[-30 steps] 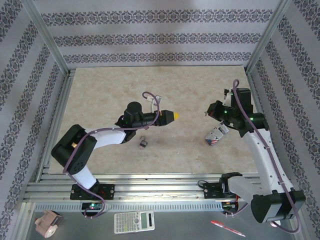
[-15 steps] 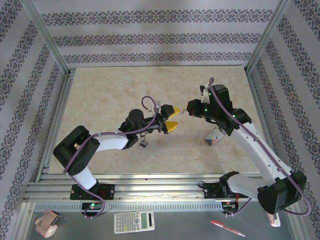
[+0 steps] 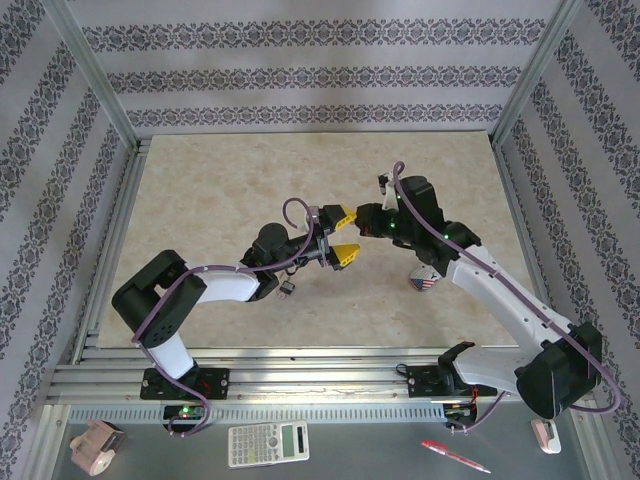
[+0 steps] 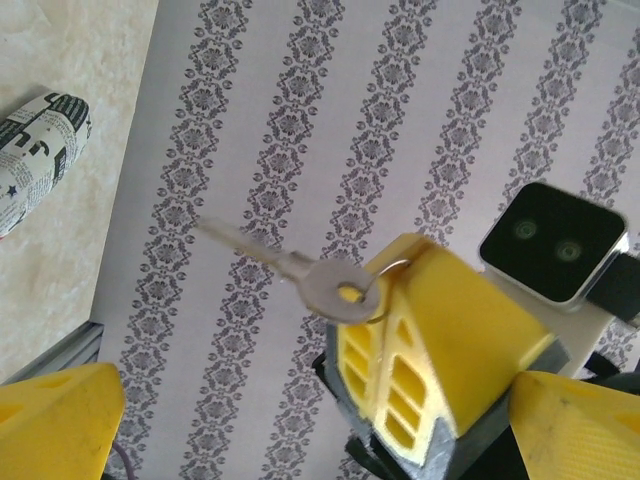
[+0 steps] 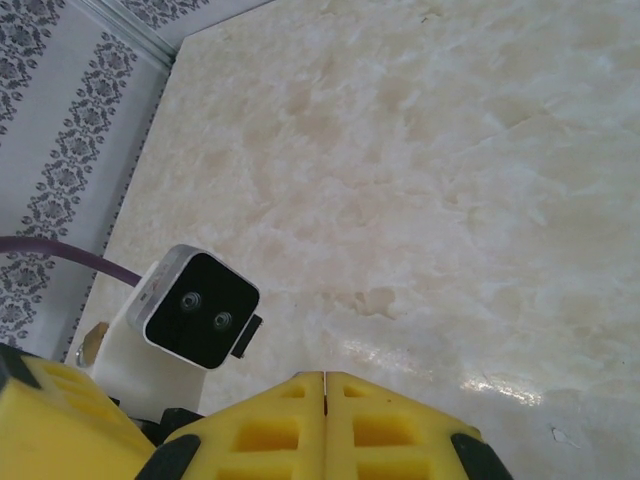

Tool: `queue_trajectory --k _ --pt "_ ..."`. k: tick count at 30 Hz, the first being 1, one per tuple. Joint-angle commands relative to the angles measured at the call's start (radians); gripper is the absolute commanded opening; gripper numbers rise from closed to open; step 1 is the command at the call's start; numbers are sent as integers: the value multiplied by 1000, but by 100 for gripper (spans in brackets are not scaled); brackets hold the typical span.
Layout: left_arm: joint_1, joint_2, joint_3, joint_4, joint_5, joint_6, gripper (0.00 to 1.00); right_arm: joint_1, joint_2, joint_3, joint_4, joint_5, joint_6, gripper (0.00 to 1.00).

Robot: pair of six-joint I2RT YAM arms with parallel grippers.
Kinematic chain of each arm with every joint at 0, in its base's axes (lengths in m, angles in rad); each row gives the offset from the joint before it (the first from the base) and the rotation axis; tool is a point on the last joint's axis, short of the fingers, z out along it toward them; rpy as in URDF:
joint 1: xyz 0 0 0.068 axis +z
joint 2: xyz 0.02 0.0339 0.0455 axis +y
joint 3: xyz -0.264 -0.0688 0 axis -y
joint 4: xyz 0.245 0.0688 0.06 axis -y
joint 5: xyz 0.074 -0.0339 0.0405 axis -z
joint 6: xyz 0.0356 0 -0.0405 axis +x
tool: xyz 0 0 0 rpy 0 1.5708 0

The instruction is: Unlock with the key

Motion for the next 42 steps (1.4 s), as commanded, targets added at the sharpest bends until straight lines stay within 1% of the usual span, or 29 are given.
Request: queue_trajectory --k 1,3,8,13,16,29,40,42 --pt "-7 15 4 54 -34 -31 98 30 -29 -19 46 -18 0 0" --pt "-7 24 19 57 -29 -37 97 40 -35 -32 54 -21 0 0" --pt "-6 30 28 47 -25 -32 92 58 -60 -57 61 -26 -3 0" --pt "-2 38 26 36 -30 -21 81 72 -89 -84 54 -37 -4 0" --pt "-1 44 29 29 -27 -16 79 73 -106 -102 57 -45 -2 0" --pt "19 46 9 3 -23 15 74 81 -139 -128 67 -86 4 0" --pt "32 57 -1 -42 -28 24 73 102 -157 -143 116 -137 6 0" --pt "35 58 -6 -45 -33 25 73 102 -167 -162 147 -159 8 0"
